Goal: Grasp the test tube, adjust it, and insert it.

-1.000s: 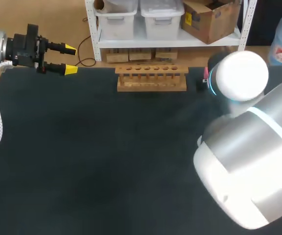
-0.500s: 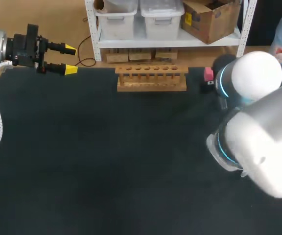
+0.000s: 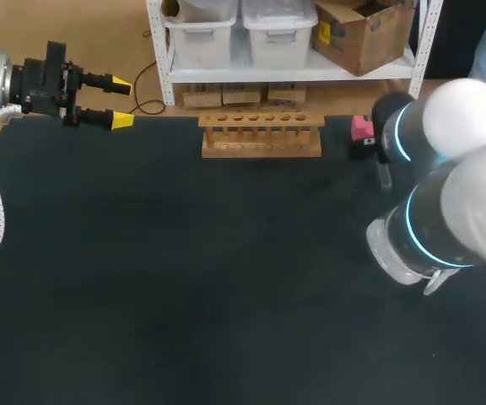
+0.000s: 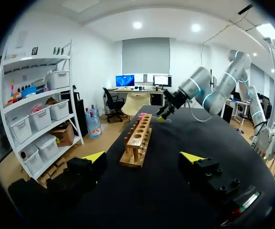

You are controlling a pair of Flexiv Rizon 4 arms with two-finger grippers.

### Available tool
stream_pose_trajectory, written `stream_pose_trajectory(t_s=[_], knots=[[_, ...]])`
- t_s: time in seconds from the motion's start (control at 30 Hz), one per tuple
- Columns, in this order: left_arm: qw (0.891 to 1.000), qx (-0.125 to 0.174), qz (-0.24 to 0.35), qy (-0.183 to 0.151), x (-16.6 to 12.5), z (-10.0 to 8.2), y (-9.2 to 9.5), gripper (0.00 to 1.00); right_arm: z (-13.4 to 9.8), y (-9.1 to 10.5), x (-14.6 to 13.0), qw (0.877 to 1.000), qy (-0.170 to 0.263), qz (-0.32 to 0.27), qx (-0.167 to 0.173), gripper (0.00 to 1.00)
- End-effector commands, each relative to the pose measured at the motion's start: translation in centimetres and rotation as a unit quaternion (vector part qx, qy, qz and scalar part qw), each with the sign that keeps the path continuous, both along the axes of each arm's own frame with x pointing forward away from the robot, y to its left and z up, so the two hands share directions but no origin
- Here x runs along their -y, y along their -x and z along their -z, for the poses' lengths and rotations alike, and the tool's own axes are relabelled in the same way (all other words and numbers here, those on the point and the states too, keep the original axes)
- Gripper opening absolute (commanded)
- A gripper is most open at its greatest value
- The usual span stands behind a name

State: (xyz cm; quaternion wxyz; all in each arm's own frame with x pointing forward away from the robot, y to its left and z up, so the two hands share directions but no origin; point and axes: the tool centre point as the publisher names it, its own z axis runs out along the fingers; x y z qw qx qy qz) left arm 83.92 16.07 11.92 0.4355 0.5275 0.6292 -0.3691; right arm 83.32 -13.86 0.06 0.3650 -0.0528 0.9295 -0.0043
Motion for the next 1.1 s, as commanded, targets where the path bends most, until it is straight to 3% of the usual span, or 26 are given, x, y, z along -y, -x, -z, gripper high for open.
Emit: stream_pose_trajectory(t_s=[0.03,0.13,0.2,0.43,0.57,0.67,0.8,1.1], knots=[[1.000,0.003,-0.003,0.000,0.0,0.1,0.2,1.00,0.2,-0.8,0.3,0.997,-0.051,-0.050,-0.013,0.91],[1.000,0.003,-0.003,0.000,0.0,0.1,0.2,1.00,0.4,-1.1,0.2,0.997,-0.053,-0.058,-0.017,0.86],[1.000,0.003,-0.003,0.000,0.0,0.1,0.2,1.00,0.7,-1.2,0.2,0.997,-0.053,-0.061,-0.018,0.77],[1.000,0.003,-0.003,0.000,0.0,0.1,0.2,1.00,1.3,-1.7,0.3,0.997,-0.047,-0.061,-0.026,0.79],[1.000,0.003,-0.003,0.000,0.0,0.1,0.2,1.00,1.6,-2.1,0.4,0.997,-0.045,-0.057,-0.029,0.71],[1.000,0.003,-0.003,0.000,0.0,0.1,0.2,1.00,1.7,-2.2,0.5,0.997,-0.042,-0.053,-0.031,0.58],[1.000,0.003,-0.003,0.000,0.0,0.1,0.2,1.00,1.8,-2.4,0.6,0.998,-0.039,-0.048,-0.033,0.49],[1.000,0.003,-0.003,0.000,0.0,0.1,0.2,1.00,1.8,-2.4,0.9,0.998,-0.030,-0.039,-0.034,0.49]])
